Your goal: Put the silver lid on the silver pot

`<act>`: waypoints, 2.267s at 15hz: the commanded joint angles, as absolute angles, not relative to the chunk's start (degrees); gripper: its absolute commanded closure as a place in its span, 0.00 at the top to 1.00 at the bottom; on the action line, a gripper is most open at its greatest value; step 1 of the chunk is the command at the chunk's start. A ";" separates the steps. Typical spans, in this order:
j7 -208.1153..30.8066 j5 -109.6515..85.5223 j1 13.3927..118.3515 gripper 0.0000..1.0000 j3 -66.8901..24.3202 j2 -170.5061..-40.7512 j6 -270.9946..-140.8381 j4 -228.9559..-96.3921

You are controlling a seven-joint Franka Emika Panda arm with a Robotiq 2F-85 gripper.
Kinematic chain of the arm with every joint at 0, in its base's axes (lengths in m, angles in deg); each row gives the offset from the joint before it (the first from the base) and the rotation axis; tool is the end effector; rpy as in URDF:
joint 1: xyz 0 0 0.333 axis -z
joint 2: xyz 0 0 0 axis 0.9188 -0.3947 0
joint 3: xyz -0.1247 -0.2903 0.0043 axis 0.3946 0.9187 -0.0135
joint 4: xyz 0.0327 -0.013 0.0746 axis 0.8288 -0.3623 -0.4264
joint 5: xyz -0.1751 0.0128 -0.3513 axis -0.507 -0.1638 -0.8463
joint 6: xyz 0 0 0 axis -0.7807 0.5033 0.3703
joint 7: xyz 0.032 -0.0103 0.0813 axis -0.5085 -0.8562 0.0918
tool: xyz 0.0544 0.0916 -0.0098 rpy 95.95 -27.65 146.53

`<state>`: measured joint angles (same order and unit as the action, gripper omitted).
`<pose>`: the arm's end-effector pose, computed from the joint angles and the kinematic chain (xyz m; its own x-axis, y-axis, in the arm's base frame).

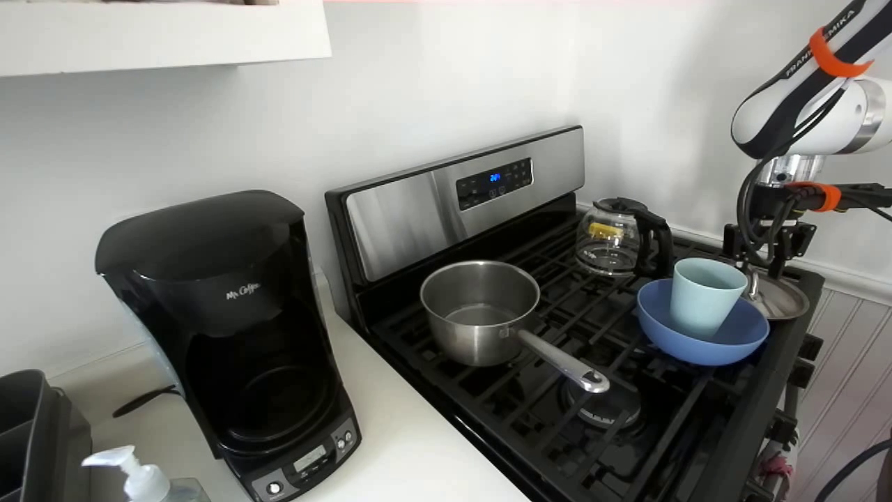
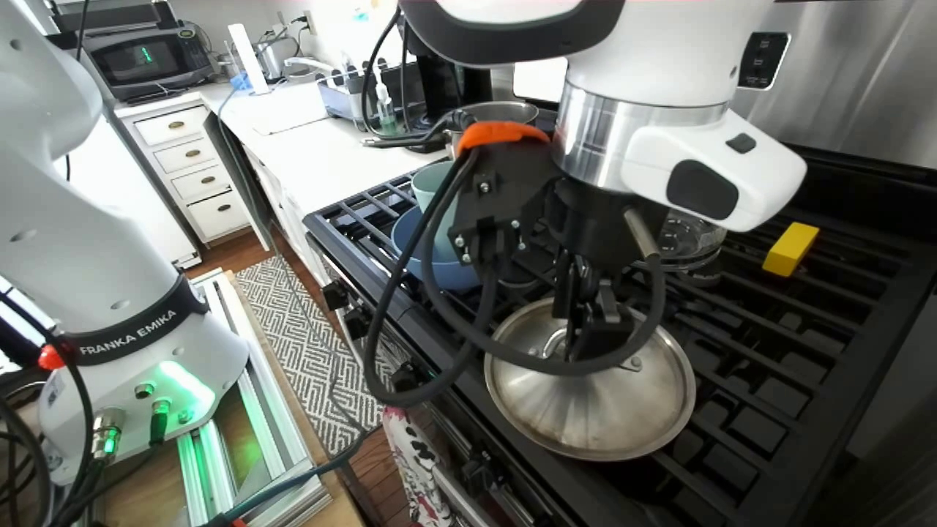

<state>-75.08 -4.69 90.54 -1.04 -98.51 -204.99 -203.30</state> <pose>0.3366 -0.3749 0.2657 0.7331 -0.6663 -0.1365 -0.6730 -0.7397 -0.0034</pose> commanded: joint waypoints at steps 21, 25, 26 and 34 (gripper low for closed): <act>-78.25 -17.83 90.10 0.04 -0.81 -84.06 -193.13 -201.02; -77.84 -21.51 88.09 0.04 -4.39 -74.75 -187.67 -202.80; -77.62 -22.23 87.52 0.04 -5.51 -72.54 -186.61 -203.28; -74.10 -20.98 81.64 0.15 -10.80 -65.63 -178.67 -203.61</act>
<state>-73.93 -20.81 82.13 -11.26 -65.62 -178.79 -203.74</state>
